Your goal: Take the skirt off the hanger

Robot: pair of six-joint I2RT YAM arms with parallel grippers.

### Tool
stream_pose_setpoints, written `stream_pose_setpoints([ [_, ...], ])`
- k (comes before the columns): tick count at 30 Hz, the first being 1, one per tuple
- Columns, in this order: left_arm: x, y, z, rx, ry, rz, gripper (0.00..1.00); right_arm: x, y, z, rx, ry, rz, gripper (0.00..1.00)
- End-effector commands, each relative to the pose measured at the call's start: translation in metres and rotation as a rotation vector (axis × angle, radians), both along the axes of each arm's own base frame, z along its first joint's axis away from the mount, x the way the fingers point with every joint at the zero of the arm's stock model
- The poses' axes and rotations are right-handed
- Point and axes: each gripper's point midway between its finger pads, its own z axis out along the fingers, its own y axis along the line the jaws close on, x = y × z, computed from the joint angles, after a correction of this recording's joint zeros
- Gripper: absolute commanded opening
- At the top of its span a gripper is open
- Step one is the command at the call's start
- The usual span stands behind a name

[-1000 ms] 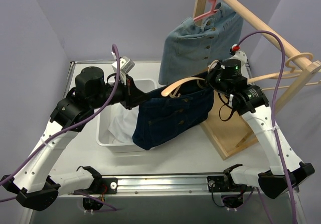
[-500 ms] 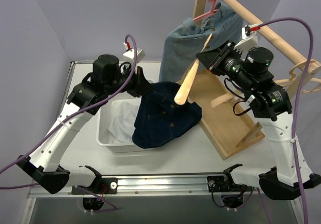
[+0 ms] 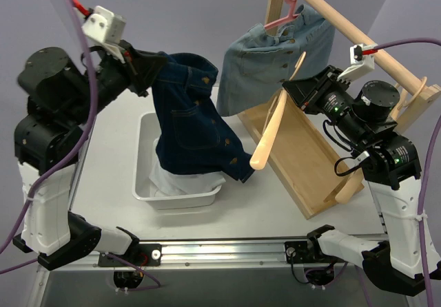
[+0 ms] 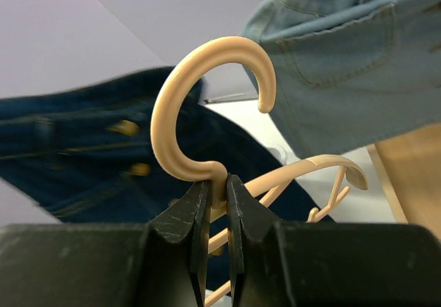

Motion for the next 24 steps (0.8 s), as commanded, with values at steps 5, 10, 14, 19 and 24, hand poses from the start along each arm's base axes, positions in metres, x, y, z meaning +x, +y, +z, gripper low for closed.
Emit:
stream_pose_setpoints([
  [5,-0.022,0.059,0.056,-0.01,-0.212,0.212,0.02,0.004,-0.005,-0.012,-0.063,-0.012,-0.029,0.0],
  [10,-0.016,0.072,0.048,0.043,-0.204,0.282,0.02,0.006,-0.004,-0.017,-0.081,-0.006,-0.026,0.0],
  [14,-0.024,0.087,0.06,0.043,-0.244,0.335,0.02,0.009,-0.002,-0.022,-0.088,0.003,-0.023,0.0],
  [19,-0.044,0.12,0.083,0.002,-0.32,0.451,0.02,0.012,0.001,-0.031,-0.094,0.019,-0.017,0.0],
  [24,-0.05,0.131,0.086,-0.021,-0.352,0.491,0.02,0.01,0.002,-0.032,-0.092,0.021,-0.016,0.0],
])
